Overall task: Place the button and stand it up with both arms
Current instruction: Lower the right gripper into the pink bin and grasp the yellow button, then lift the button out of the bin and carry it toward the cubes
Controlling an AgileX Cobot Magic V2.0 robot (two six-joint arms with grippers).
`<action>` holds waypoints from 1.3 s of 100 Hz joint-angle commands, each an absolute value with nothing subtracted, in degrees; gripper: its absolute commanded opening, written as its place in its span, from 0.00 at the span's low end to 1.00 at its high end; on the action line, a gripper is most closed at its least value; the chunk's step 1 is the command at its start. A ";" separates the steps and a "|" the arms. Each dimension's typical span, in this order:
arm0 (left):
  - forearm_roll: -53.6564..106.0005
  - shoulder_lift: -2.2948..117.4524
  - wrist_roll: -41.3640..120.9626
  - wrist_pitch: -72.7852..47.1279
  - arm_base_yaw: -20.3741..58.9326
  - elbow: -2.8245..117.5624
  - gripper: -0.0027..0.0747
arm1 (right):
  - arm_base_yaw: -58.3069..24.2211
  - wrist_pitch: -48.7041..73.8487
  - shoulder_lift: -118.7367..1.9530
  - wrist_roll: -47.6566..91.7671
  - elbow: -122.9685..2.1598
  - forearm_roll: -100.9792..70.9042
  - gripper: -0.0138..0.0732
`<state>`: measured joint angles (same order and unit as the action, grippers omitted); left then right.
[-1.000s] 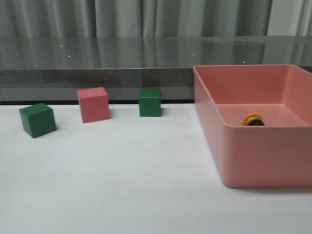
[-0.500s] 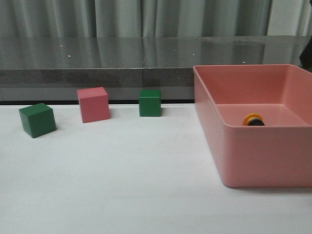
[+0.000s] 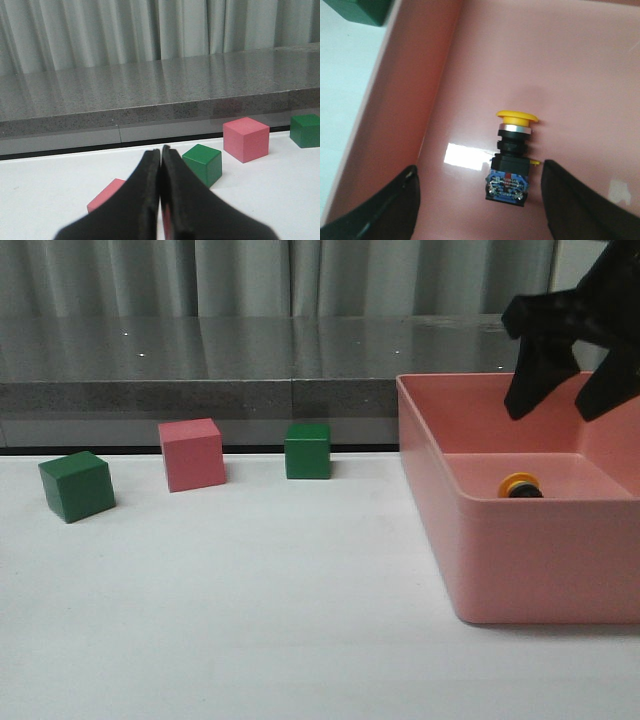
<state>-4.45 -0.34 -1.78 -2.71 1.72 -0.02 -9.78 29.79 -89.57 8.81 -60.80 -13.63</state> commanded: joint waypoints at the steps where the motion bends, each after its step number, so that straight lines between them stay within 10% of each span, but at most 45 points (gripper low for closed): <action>1: -4.39 -2.16 -2.40 1.90 1.54 -1.73 0.01 | -9.83 27.65 -91.32 9.57 -63.52 -13.39 0.75; 48: -4.39 -2.16 -2.40 1.90 1.54 -1.73 0.01 | -9.64 26.71 -103.31 9.52 -63.80 -12.20 0.74; 81: -4.39 -2.16 -2.40 1.90 1.54 -1.73 0.01 | -9.64 28.01 -103.92 9.47 -64.51 -12.20 0.32; 130: -4.39 -2.16 -2.40 1.90 1.54 -1.73 0.01 | -12.78 45.12 -90.45 13.67 -79.28 -12.13 0.32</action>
<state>-4.45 -0.34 -1.88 -2.71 1.72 -0.02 -11.40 43.14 -94.31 10.08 -74.76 -11.77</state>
